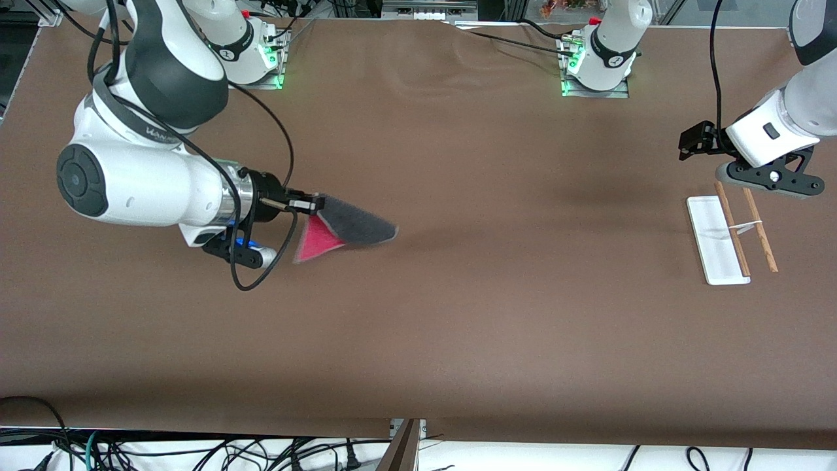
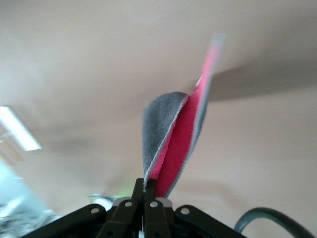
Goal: Pass towel and hang on rack
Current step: 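Lift the towel with the right gripper toward the table's middle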
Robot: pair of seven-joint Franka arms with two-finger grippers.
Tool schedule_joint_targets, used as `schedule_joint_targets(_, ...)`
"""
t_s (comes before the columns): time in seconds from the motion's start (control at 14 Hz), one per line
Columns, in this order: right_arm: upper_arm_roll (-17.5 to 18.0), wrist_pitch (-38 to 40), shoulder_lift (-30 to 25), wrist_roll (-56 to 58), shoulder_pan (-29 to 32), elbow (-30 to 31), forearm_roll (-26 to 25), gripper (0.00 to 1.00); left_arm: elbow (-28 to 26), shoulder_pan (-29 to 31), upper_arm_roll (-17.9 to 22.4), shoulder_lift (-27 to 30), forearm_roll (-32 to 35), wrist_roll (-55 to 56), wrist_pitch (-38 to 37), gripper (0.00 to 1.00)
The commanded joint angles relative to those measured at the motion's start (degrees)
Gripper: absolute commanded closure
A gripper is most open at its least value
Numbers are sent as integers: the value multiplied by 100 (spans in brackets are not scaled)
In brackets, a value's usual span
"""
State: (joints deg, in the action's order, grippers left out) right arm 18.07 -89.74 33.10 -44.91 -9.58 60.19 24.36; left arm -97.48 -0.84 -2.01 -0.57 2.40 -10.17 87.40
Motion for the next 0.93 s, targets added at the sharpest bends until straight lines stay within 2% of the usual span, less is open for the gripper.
schedule_joint_targets(0.0,634,-620,21,-1008,70,-104,358,100,203,-22,-10,-66,-29,41,-162,0)
schedule_joint_targets(0.21,1390,-1692,56,-2019,70,-113,499,100,335,-56,-19,-75,-82,-12,-425,0)
schedule_joint_targets(0.36,1655,-2430,74,-2512,61,-113,753,100,362,-100,-27,-84,-475,6,-470,0)
schedule_joint_targets(0.64,1797,-3241,100,-2883,-52,-113,1246,100,353,-206,-28,-250,-1231,-29,-426,0)
schedule_joint_targets(0.86,1797,-3549,109,-2971,-158,-113,1264,100,318,-372,-62,-470,-1839,-38,-478,0)
